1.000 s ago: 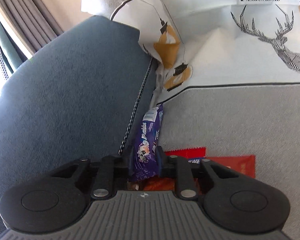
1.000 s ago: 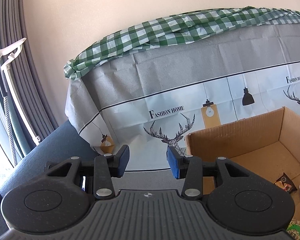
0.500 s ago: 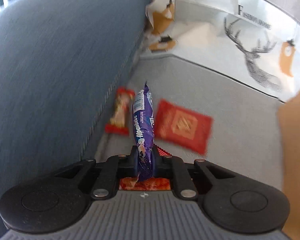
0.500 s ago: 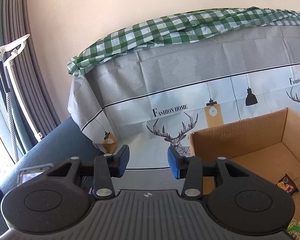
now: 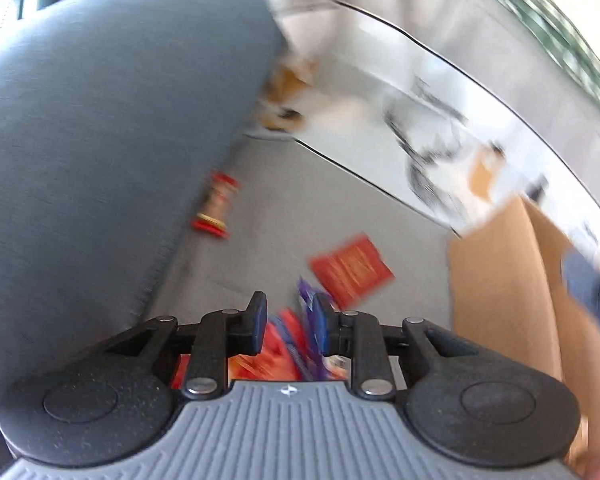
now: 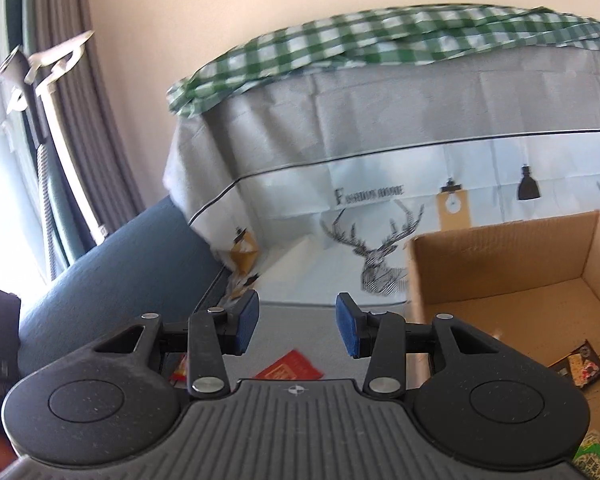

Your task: Organize snacks

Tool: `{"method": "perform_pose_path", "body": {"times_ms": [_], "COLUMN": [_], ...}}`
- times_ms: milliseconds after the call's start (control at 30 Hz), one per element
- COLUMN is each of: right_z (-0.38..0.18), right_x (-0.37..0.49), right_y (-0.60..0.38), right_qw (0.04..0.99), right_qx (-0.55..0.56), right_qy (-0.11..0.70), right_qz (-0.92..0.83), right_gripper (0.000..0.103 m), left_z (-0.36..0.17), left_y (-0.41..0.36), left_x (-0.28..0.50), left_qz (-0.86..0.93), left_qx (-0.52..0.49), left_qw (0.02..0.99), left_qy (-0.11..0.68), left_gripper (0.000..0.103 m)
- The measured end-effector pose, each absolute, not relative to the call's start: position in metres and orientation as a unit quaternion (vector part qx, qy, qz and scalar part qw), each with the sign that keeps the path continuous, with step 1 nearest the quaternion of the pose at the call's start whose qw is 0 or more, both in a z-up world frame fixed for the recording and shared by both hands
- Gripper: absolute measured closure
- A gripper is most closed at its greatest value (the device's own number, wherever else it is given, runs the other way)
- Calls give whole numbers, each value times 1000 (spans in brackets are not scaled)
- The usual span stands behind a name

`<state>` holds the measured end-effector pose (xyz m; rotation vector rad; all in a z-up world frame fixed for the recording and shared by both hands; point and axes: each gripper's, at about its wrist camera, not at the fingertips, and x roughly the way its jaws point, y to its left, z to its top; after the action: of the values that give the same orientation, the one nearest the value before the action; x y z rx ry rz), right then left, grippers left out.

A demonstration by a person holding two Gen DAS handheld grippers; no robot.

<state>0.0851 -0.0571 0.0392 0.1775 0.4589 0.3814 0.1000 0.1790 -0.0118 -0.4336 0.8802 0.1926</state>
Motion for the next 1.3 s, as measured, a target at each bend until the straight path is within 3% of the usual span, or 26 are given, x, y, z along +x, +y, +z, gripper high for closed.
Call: {"method": "perform_pose_path", "body": {"times_ms": [167,400,433,500,567,667,733,900,967,1100,1300], "right_z": [21,-27,-34,-45,-54,-64,-69,-66,-59,-44,-44], "right_x": [85,98,100,103,104,103,102,88,80,60,29], "right_y": [-31,12,18,26,32,35,36,33,31,19,-5], "right_qw": [927,889,888,887,885,881,877,887,890,890,876], "right_qx": [61,48,37,15,-4,-27,-38,-53,-59,-69,-88], "right_qy": [282,380,387,395,402,409,414,385,378,383,418], "right_qz": [239,251,247,236,236,237,239,249,249,237,223], "right_gripper": [58,58,58,58,58,58,68,78,86,87,87], "left_z": [-18,-40,-40,-44,-47,-50,-50,-52,-52,-55,-65], "left_y": [192,192,193,189,187,185,185,179,177,169,153], "left_x": [108,123,120,117,114,113,112,115,115,114,109], "left_qz": [117,112,110,98,89,86,83,72,65,49,34], "left_qx": [-218,-174,-161,-141,-124,-117,-120,-101,-95,-70,-7], "left_qw": [869,842,843,843,844,844,845,843,842,842,832], "left_qy": [429,499,502,510,513,516,515,523,527,532,553], "left_gripper": [79,77,75,57,51,50,48,37,32,22,16]}}
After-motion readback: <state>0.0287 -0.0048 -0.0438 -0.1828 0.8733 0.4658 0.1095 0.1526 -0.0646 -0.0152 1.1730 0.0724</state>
